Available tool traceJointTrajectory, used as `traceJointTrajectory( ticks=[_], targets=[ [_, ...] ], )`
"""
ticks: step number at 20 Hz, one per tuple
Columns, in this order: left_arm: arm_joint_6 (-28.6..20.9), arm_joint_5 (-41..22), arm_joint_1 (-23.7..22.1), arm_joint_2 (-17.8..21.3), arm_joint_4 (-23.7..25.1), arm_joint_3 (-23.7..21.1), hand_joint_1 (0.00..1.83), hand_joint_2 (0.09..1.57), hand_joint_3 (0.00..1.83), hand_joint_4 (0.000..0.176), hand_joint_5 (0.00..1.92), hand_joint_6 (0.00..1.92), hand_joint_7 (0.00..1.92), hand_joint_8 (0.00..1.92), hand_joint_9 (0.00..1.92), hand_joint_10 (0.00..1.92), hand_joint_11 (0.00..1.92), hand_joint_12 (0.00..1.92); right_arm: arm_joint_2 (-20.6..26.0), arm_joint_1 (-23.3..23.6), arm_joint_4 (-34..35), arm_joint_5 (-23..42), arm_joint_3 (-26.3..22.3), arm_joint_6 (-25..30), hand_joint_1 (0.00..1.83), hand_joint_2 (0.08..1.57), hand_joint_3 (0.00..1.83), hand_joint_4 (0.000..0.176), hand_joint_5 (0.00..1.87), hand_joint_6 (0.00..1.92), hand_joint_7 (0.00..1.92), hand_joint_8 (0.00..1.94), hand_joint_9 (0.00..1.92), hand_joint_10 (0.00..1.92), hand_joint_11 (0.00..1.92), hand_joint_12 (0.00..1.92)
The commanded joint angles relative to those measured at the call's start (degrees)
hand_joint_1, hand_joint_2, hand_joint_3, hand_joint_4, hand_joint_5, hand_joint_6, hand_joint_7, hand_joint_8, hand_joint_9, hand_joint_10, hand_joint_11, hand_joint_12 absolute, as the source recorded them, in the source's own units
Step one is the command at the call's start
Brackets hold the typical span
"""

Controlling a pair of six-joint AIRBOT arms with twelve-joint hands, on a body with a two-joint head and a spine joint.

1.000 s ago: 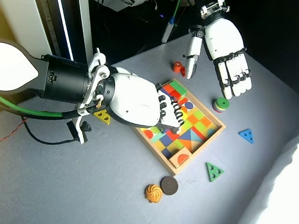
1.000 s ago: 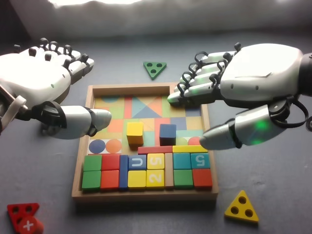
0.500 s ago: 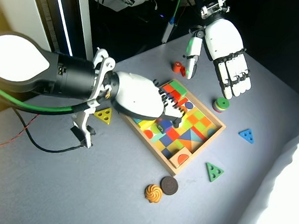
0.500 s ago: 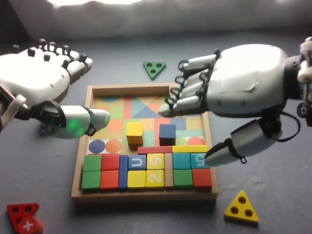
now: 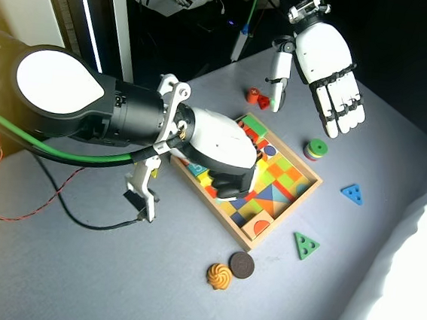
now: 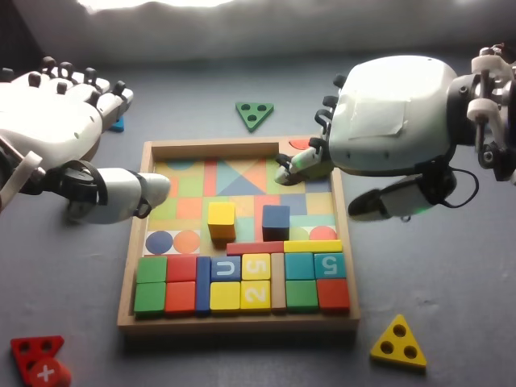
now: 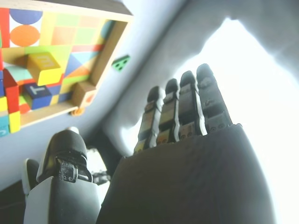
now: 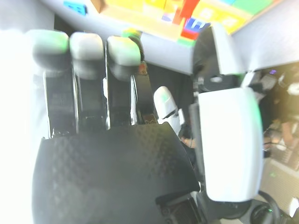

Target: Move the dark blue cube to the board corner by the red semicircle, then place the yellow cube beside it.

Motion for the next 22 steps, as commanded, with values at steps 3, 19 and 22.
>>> traceJointTrajectory(
  ticks=[3,19,22],
  targets=[
    [0.01,-7.45,-0.47,0.23,2.42,-0.72,0.00,1.20,0.00,0.000,0.04,0.01,0.03,0.01,0.00,0.00,0.00,0.00,0.16,0.47,-1.92,2.29,-0.03,0.01,1.41,1.29,0.01,0.000,0.50,0.00,1.18,1.94,1.58,1.92,1.74,1.92],
    [-1.45,-18.31,-1.22,-1.93,-3.87,-4.43,0.00,1.20,0.00,0.000,0.10,0.01,0.09,0.01,0.07,0.01,0.01,0.01,-3.84,-2.33,-4.36,1.34,3.19,0.68,1.12,1.37,0.02,0.000,0.33,0.02,1.38,1.94,1.56,1.92,1.72,1.92],
    [-1.49,-18.30,-1.22,-1.92,-3.89,-4.63,0.00,1.22,0.01,0.000,0.10,0.01,0.09,0.01,0.07,0.01,0.03,0.02,-3.83,-3.00,-4.36,1.30,3.21,0.68,1.39,1.31,0.00,0.000,0.37,0.02,1.38,1.94,1.56,1.92,1.71,1.92]
  ],
)
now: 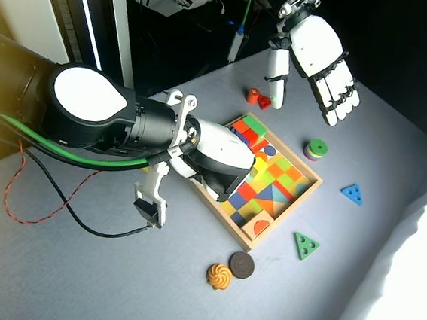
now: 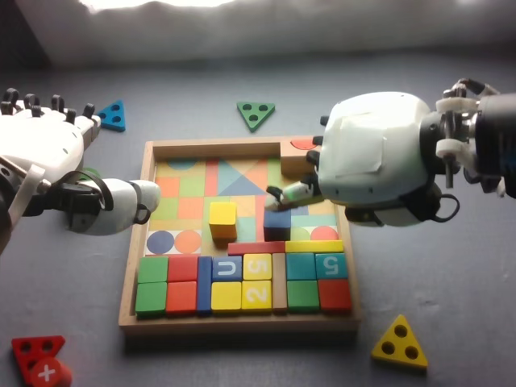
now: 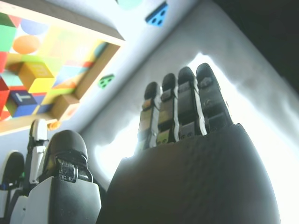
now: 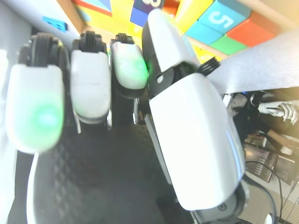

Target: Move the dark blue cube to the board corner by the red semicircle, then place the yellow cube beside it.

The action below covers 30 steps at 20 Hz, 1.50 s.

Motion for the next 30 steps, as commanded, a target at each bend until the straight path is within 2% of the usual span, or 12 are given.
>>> traceJointTrajectory(
  ticks=[1,3,6,9,11,14,17,20,23,25,27,30],
  targets=[
    [-0.18,-2.91,-0.51,0.59,4.51,-0.40,0.00,1.22,0.01,0.000,0.12,0.02,0.10,0.01,0.08,0.01,0.05,0.03,0.63,0.19,1.13,1.53,0.00,0.00,1.44,1.31,0.00,0.000,0.37,0.02,1.38,1.94,1.56,1.92,1.72,1.92],
    [-0.18,-2.92,-0.52,0.59,4.09,-0.70,0.00,1.22,0.00,0.000,0.15,0.00,0.12,0.00,0.10,0.00,0.06,0.04,0.51,-0.27,1.13,1.50,0.23,-0.01,1.42,1.35,0.00,0.000,0.37,0.01,1.37,1.94,1.54,1.92,1.70,1.92],
    [-0.18,-2.93,-0.51,0.60,3.79,-1.02,0.00,1.23,0.00,0.000,0.15,0.01,0.11,0.01,0.08,0.00,0.03,0.04,0.13,-0.31,1.13,1.49,0.69,-0.01,1.30,1.32,0.00,0.000,0.41,0.02,1.38,1.94,1.53,1.92,1.68,1.92],
    [-0.17,-3.41,-0.49,0.58,3.61,-1.19,0.00,1.23,0.00,0.000,0.15,0.01,0.13,0.01,0.10,0.01,0.03,0.05,-0.54,-0.30,1.13,1.49,1.61,-0.01,1.30,1.31,0.00,0.000,0.39,0.00,1.38,1.94,1.54,1.92,1.69,1.92],
    [-0.18,-3.73,-0.47,0.59,3.61,-1.16,0.00,1.23,0.00,0.000,0.17,0.00,0.17,0.01,0.15,0.00,0.00,0.25,-0.99,-0.24,1.13,1.50,2.16,-0.01,1.29,1.30,0.00,0.000,0.39,0.00,1.39,1.94,1.54,1.92,1.70,1.92],
    [-0.18,-3.78,-0.58,0.58,3.59,-1.20,0.00,1.24,0.01,0.000,0.17,0.00,0.17,0.00,0.15,0.00,0.00,0.26,-1.48,-0.08,1.12,1.50,2.51,-0.01,1.22,1.31,0.00,0.000,0.42,0.01,1.43,1.94,1.58,1.92,1.72,1.92],
    [-0.25,-3.78,-0.64,0.58,3.48,-1.25,0.00,1.24,0.00,0.000,0.14,0.00,0.11,0.00,0.09,0.00,0.00,0.13,-1.60,-0.28,1.12,1.51,2.50,0.00,1.25,1.28,0.00,0.000,0.42,0.00,1.43,1.94,1.57,1.92,1.71,1.92],
    [-0.39,-3.89,-0.63,0.59,3.51,-1.24,0.00,1.23,0.00,0.000,0.18,0.00,0.15,0.00,0.11,0.00,0.00,0.16,-1.61,-0.49,1.12,1.53,2.49,0.01,1.25,1.28,0.00,0.000,0.43,0.00,1.45,1.94,1.58,1.92,1.72,1.92],
    [-0.85,-4.07,-0.73,0.59,3.53,-1.26,0.00,1.23,0.00,0.000,0.22,0.01,0.18,0.01,0.13,0.00,0.00,0.22,-1.59,-1.59,1.12,1.49,2.47,0.16,1.30,1.28,0.00,0.000,0.40,0.00,1.33,1.94,1.56,1.92,1.70,1.92],
    [-0.85,-4.24,-0.90,0.58,3.56,-1.36,0.00,1.23,0.00,0.000,0.16,0.00,0.13,0.01,0.08,0.00,0.00,0.09,-1.55,-2.37,1.12,1.10,2.49,0.15,1.31,1.27,0.00,0.000,0.40,0.00,1.33,1.94,1.55,1.92,1.69,1.92],
    [-0.85,-4.54,-0.90,0.57,3.56,-1.57,0.00,1.25,0.00,0.000,0.20,0.00,0.17,0.00,0.12,0.00,0.00,0.22,-1.46,-2.94,1.12,0.84,2.51,0.11,1.26,1.26,0.00,0.000,0.39,0.00,1.41,1.94,1.59,1.92,1.73,1.92],
    [-0.85,-4.57,-0.83,0.57,3.54,-1.74,0.00,1.25,0.00,0.000,0.18,0.00,0.13,0.00,0.10,0.00,0.00,0.22,-1.24,-3.24,1.12,0.72,2.65,-0.26,1.20,1.29,0.01,0.000,0.40,0.00,1.39,1.94,1.60,1.92,1.75,1.92]
  ],
)
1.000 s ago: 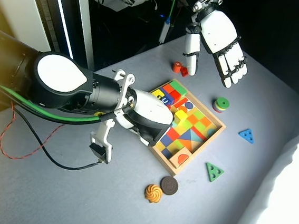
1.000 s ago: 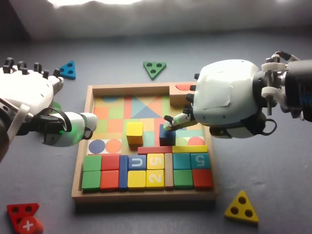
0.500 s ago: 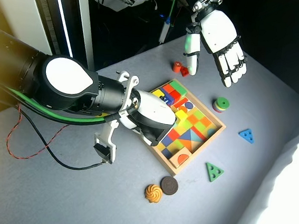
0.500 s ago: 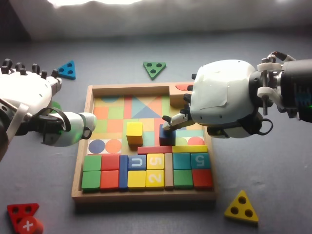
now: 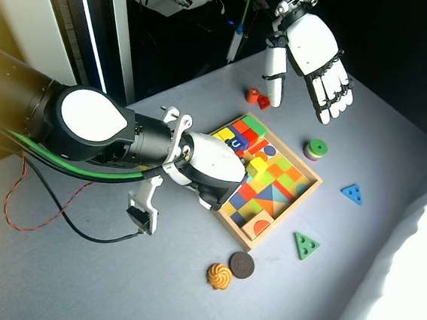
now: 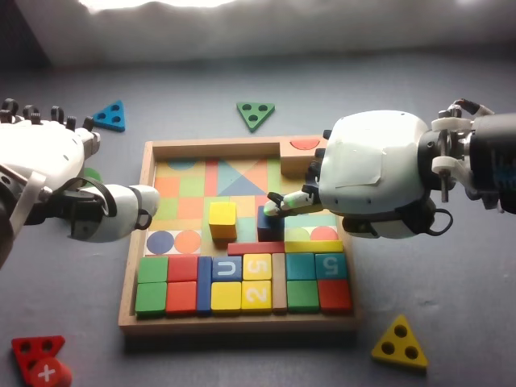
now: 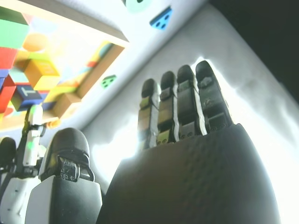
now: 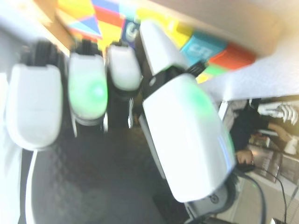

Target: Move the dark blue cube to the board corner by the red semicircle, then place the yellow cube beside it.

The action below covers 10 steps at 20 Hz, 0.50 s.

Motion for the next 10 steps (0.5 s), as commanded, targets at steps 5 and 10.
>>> traceJointTrajectory(
  ticks=[5,10],
  targets=[
    [-0.04,-3.00,-0.79,0.56,4.63,-0.10,0.00,1.26,0.00,0.000,0.17,0.00,0.10,0.00,0.07,0.00,0.00,0.16,0.56,0.35,0.25,0.46,2.01,-0.55,1.20,1.32,0.01,0.000,0.38,0.01,1.39,1.94,1.62,1.92,1.77,1.92],
    [-0.13,-3.25,-0.79,0.56,4.59,-0.10,0.00,1.25,0.00,0.000,0.18,0.00,0.14,0.00,0.12,0.00,0.00,0.23,0.58,1.41,0.26,0.50,3.66,-1.47,1.22,1.29,0.00,0.000,0.39,0.01,1.40,1.94,1.62,1.92,1.76,1.92]
  ],
)
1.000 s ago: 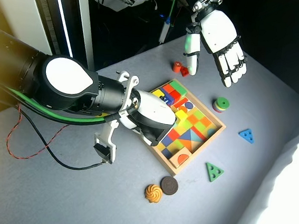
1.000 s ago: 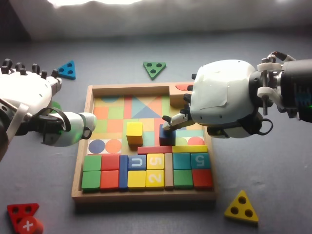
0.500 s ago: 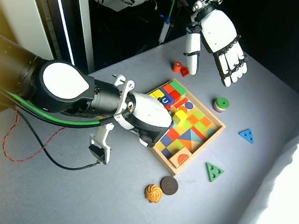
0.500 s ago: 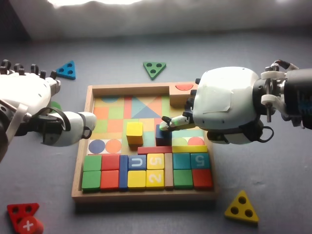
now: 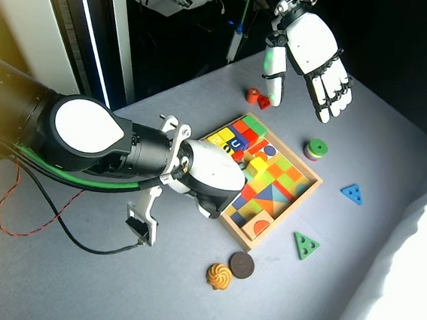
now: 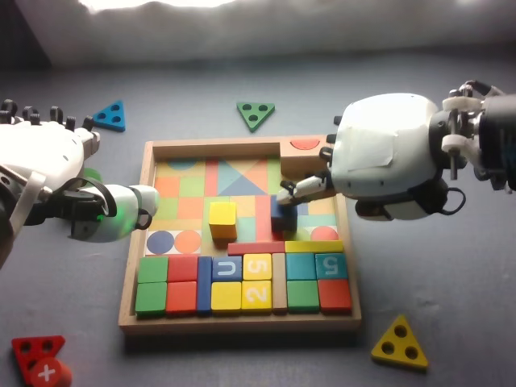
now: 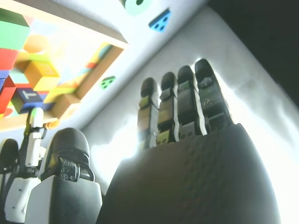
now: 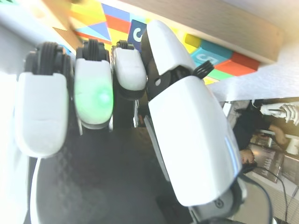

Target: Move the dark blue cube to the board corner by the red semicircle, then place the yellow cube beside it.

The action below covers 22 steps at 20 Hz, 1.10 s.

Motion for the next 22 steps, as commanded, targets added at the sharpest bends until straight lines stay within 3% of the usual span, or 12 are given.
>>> traceJointTrajectory(
  ticks=[1,7,11,17,22],
  targets=[
    [-0.09,-2.97,-0.69,0.56,4.72,-0.08,0.00,1.25,0.00,0.000,0.18,0.00,0.14,0.00,0.12,0.00,0.00,0.22,0.67,0.54,0.27,0.17,0.48,-0.80,1.24,1.28,0.00,0.000,0.39,0.00,1.41,1.94,1.62,1.92,1.77,1.92],
    [-0.13,-3.03,-0.69,0.54,4.43,-0.08,0.00,1.25,0.00,0.000,0.18,0.00,0.15,0.00,0.13,0.00,0.00,0.29,1.23,0.81,0.29,-0.41,2.03,0.28,1.24,1.31,0.00,0.000,0.41,0.00,1.43,1.94,1.63,1.92,1.78,1.92],
    [-0.13,-3.21,-0.78,0.50,4.40,-0.07,0.00,1.26,0.00,0.000,0.17,0.00,0.12,0.00,0.08,0.00,0.00,0.13,1.85,0.63,0.29,-0.39,2.48,0.30,1.22,1.30,0.00,0.000,0.43,0.01,1.44,1.94,1.61,1.92,1.76,1.92],
    [-0.24,-3.32,-0.78,0.49,4.26,0.04,0.00,1.25,0.00,0.000,0.18,0.00,0.14,0.00,0.11,0.00,0.00,0.25,1.85,0.63,0.30,-0.07,4.72,0.30,1.22,1.33,0.00,0.000,0.41,0.00,1.41,1.94,1.60,1.92,1.74,1.92],
    [-0.25,-3.32,-0.78,0.49,4.26,0.02,0.00,1.26,0.00,0.000,0.18,0.01,0.13,0.01,0.10,0.00,0.00,0.20,1.85,0.60,0.30,0.11,5.08,0.29,1.24,1.35,0.01,0.000,0.47,0.02,1.43,1.94,1.62,1.92,1.76,1.92]
  ],
)
